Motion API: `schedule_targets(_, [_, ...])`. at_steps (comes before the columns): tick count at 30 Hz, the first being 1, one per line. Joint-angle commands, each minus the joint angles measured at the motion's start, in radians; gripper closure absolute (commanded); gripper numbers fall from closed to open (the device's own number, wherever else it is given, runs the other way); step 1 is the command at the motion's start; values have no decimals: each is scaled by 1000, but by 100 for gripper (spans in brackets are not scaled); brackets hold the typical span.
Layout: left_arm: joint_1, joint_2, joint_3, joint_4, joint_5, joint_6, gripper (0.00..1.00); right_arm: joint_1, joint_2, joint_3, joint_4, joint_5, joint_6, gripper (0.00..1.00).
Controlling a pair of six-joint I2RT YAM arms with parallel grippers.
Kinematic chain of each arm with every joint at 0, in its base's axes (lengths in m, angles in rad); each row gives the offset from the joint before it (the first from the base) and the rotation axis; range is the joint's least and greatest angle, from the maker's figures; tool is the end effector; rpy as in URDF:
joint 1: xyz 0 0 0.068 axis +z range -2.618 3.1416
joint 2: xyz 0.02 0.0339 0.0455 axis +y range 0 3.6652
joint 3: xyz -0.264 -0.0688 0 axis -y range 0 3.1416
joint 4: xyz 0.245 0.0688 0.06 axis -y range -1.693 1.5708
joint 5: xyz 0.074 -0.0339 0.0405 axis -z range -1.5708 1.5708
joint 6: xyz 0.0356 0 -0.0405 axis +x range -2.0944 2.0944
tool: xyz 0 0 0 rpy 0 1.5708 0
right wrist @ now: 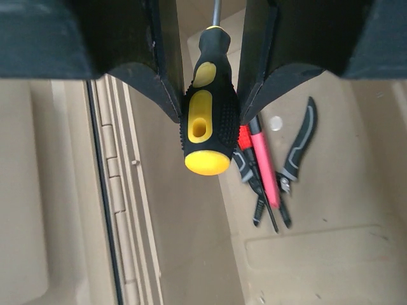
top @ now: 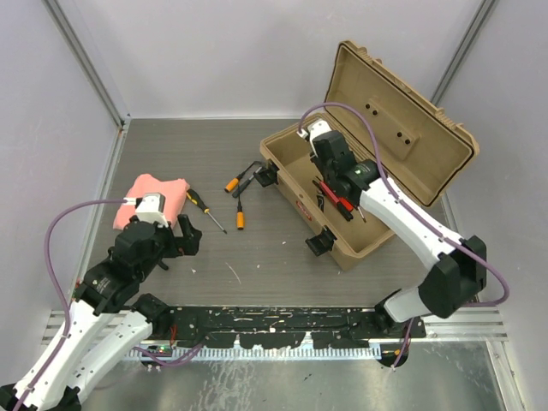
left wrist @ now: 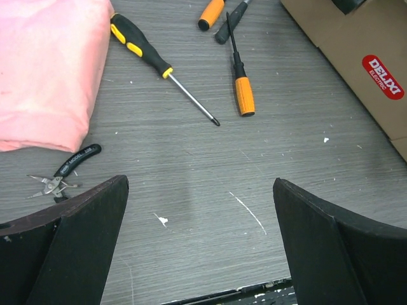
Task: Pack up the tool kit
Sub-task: Place the screwdriver in the toolbox.
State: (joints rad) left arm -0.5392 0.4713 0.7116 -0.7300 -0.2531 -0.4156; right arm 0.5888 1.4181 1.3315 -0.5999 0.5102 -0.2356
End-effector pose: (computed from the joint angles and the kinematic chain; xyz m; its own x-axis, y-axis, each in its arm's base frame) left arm 0.0940 -0.0458 0.2989 -0.4934 -0.1603 -0.8549 0.1183 0.9614 -0.2485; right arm 0.2678 0.1579 0.3464 -0.4727 -0.5606 -0.6798 -0.2888 0.8275 -0.4815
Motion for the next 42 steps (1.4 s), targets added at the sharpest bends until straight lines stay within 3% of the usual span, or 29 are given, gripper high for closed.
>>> schedule_targets(1, [-2,13,7,56,24,-18,2,-54,63,-21,67,2,-25,99])
schedule_targets(15, [-2,32,5,44,-23,-33,2,-71,196,-41,200,12,-70,97])
schedule_targets(24, [-2,35,7,32,-48,-40,2,-103,349,37,221,17,-92,94])
schedule_targets(42, [-2,58,9,29,-37,-43,2,-154,511,97,236,-24,-101,77])
